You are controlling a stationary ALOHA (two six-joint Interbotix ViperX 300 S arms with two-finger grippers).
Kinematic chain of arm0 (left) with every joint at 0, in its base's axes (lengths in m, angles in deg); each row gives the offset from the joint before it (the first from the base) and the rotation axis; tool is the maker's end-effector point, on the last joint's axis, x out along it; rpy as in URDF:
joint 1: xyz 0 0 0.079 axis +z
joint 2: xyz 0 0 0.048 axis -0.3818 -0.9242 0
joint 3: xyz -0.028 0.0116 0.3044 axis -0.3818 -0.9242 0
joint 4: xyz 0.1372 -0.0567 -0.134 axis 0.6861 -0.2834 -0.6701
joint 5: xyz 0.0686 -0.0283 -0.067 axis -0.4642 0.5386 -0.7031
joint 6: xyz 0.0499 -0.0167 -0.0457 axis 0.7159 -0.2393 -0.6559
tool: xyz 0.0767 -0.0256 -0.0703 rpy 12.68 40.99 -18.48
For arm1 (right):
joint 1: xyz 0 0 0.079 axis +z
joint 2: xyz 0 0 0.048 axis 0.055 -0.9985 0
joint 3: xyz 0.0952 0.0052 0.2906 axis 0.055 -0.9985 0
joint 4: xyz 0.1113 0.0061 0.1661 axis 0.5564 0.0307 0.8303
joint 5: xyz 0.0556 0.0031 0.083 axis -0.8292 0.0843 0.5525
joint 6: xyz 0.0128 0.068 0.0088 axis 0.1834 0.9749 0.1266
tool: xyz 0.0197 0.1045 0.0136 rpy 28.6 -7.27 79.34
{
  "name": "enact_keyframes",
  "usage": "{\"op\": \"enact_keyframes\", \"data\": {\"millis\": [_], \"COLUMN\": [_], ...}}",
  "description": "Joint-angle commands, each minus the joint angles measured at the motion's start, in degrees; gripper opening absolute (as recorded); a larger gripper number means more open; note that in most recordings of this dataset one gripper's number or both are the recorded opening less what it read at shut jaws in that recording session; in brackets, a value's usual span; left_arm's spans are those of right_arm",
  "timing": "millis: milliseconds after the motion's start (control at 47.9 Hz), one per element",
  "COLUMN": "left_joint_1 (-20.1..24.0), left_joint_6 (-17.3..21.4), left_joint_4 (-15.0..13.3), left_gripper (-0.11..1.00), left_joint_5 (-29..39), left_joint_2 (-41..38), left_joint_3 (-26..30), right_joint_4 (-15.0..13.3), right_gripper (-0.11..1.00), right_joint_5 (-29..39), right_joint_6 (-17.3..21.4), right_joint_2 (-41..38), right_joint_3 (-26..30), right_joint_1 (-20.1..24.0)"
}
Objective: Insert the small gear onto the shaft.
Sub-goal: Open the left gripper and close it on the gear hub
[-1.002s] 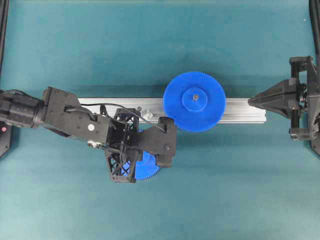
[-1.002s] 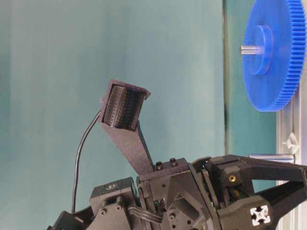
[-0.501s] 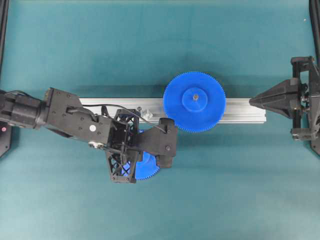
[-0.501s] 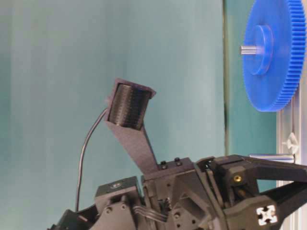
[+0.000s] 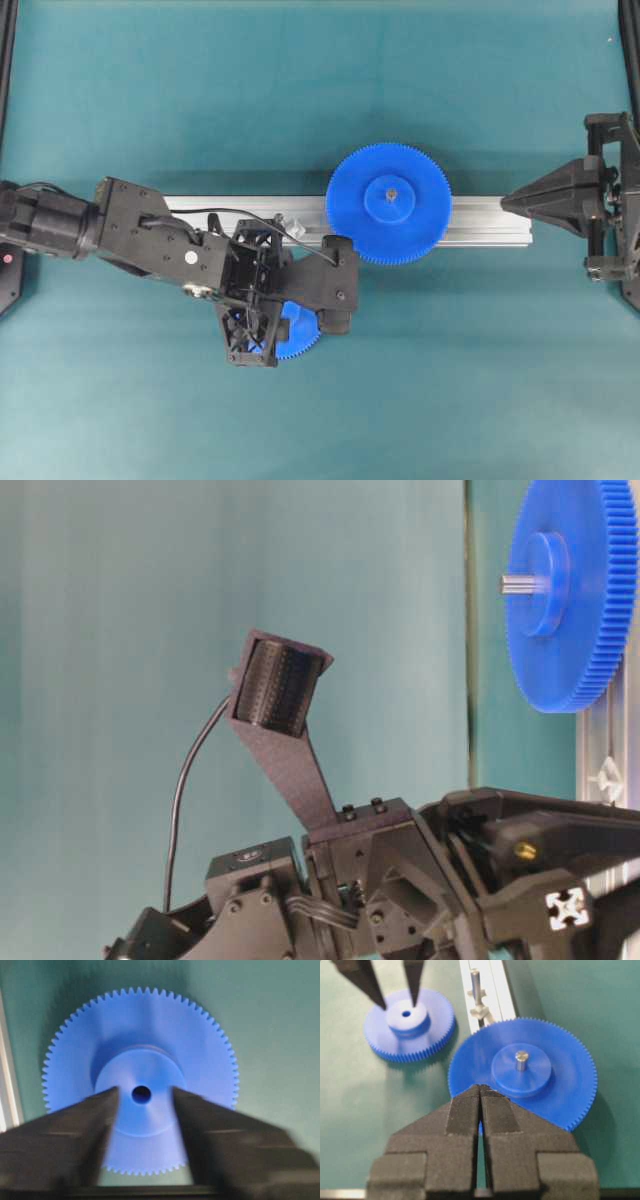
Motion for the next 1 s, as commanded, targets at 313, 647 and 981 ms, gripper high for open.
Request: {"op": "enact_keyframes", "data": {"millis": [313,647,981], "left_joint_1": [0.18,0.26,0.18], "left_joint_6": [-2.46,-2.99,-2.81], "left_joint_4": [0.26,0.26,0.26], "left_gripper": [0.93,0.93,0.93], "left_joint_5": [-0.44,-0.44,-0.44], "left_joint_2": [-0.18,-0.26,-1.05], "left_joint_3": [1.23,0.97,0.53], "right_joint_4": [0.09,0.09,0.18], "right_gripper": [0.03,0.03,0.03], "right_joint_5": [-0.53,-0.53,-0.53], "right_joint_6": [0.88,0.88,0.88], "right_joint_2": [-0.18,-0.18,-0.18], "right_joint_3": [0.53,0.53,0.53], "right_joint_1": [-0.09,-0.09,-0.09]}}
